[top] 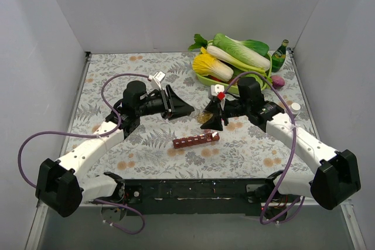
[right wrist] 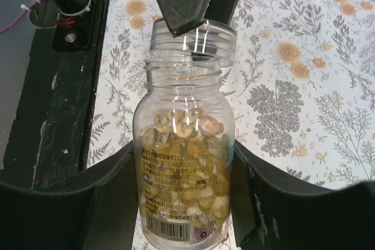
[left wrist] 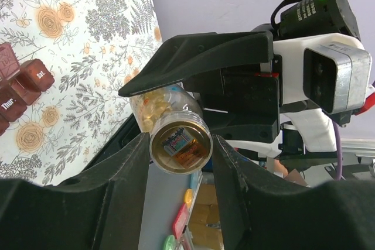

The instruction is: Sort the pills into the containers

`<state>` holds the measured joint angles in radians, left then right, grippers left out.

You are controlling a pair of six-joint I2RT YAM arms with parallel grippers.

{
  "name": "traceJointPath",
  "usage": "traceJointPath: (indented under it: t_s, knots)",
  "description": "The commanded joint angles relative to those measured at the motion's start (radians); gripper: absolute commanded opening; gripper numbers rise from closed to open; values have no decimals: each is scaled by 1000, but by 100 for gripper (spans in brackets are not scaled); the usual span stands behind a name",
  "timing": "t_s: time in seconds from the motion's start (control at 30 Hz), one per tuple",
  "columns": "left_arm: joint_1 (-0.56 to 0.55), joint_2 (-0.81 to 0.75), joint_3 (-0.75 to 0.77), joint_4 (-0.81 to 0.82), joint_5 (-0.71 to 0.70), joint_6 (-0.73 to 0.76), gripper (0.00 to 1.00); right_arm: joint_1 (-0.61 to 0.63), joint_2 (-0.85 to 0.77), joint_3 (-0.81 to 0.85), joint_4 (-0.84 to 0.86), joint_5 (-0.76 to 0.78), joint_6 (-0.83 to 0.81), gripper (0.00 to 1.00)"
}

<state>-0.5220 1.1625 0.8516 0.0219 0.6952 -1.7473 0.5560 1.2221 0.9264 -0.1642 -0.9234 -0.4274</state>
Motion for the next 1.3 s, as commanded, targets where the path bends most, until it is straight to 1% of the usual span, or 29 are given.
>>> traceJointPath:
  t_s: [0.0,0.37,0.7,0.87,0.97,1.07,1.1,1.17,1.2,1.27]
  knots:
    - [-22,14,43,-7,-42,-15,21,25,8,60,-32,57,-42,1]
    - [-52,42,69,-57,-49,-12,19,51,11,81,-75,123,-89,1]
    - [-76,72,141,-206,-117,72,17,67,14,104,-103,213,-102,1]
    - [-93,103,185,-272,-143,121,16,71,22,114,-116,228,-108,1]
    - [-101,114,191,-283,-143,134,16,71,20,112,-107,213,-96,1]
    - [-104,112,182,-278,-137,140,17,65,11,92,-81,164,-67,1]
    - [-105,108,179,-274,-132,143,17,61,7,86,-57,112,-39,1]
    - [-104,98,167,-243,-102,152,18,47,-1,66,-28,62,-8,1]
    - [-104,98,158,-237,-89,170,19,42,-6,62,-2,8,16,1]
    - [-104,101,158,-238,-47,195,21,29,-10,42,29,-46,51,1]
